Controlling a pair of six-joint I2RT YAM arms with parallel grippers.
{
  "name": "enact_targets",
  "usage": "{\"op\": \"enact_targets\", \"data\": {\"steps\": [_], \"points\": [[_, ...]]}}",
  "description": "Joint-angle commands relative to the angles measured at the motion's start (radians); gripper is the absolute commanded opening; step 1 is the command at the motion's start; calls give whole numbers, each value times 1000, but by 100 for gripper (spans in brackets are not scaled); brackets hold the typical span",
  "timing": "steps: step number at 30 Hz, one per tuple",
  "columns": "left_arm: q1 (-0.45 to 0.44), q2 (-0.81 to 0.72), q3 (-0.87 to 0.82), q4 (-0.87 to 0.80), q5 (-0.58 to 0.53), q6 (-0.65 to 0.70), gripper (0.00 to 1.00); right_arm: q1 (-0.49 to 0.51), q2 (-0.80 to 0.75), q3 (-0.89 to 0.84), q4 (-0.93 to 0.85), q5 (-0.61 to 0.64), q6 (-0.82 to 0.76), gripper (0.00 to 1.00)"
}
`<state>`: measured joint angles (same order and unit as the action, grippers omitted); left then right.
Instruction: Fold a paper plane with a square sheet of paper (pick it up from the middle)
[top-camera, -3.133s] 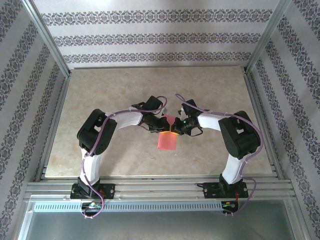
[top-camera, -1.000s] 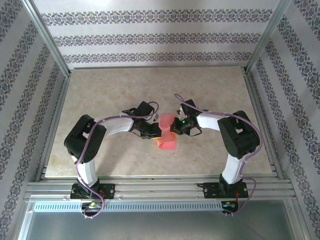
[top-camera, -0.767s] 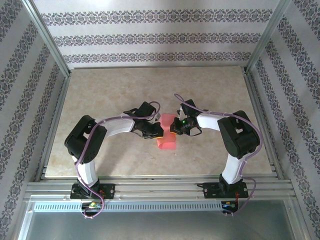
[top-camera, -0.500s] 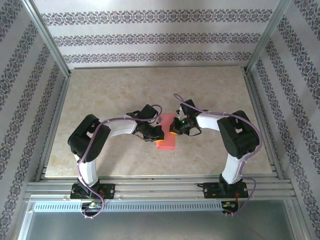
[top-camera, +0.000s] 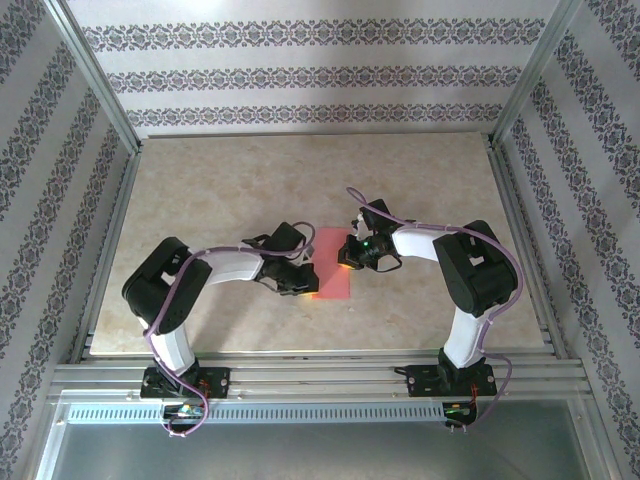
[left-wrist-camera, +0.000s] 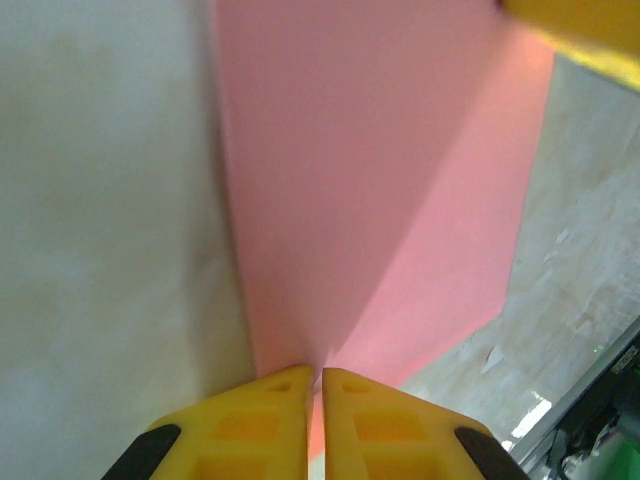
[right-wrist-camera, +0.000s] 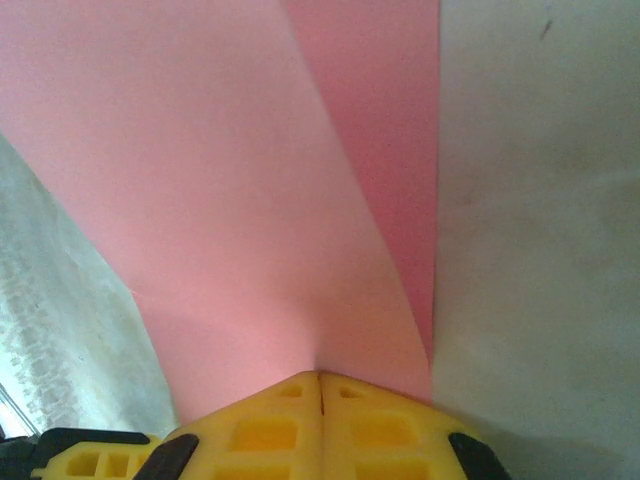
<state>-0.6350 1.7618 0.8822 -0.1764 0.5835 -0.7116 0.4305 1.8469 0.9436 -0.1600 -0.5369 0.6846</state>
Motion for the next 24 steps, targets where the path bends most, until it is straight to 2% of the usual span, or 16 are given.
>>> {"op": "enact_targets", "data": {"steps": [1, 7, 13, 18, 24], "points": [[-12, -43, -38, -67, 5, 16, 13, 20, 102, -57, -134, 160, 7, 4], [-35, -86, -32, -103, -24, 20, 14, 22, 101, -56, -134, 160, 7, 4], [-12, -125, 72, -94, -145, 32, 14, 25, 106, -52, -133, 160, 2, 4], [34, -25, 177, -33, -187, 77, 13, 27, 110, -52, -132, 161, 1, 4], [67, 109, 283, 29, -127, 96, 13, 28, 112, -52, -134, 158, -2, 4]]}}
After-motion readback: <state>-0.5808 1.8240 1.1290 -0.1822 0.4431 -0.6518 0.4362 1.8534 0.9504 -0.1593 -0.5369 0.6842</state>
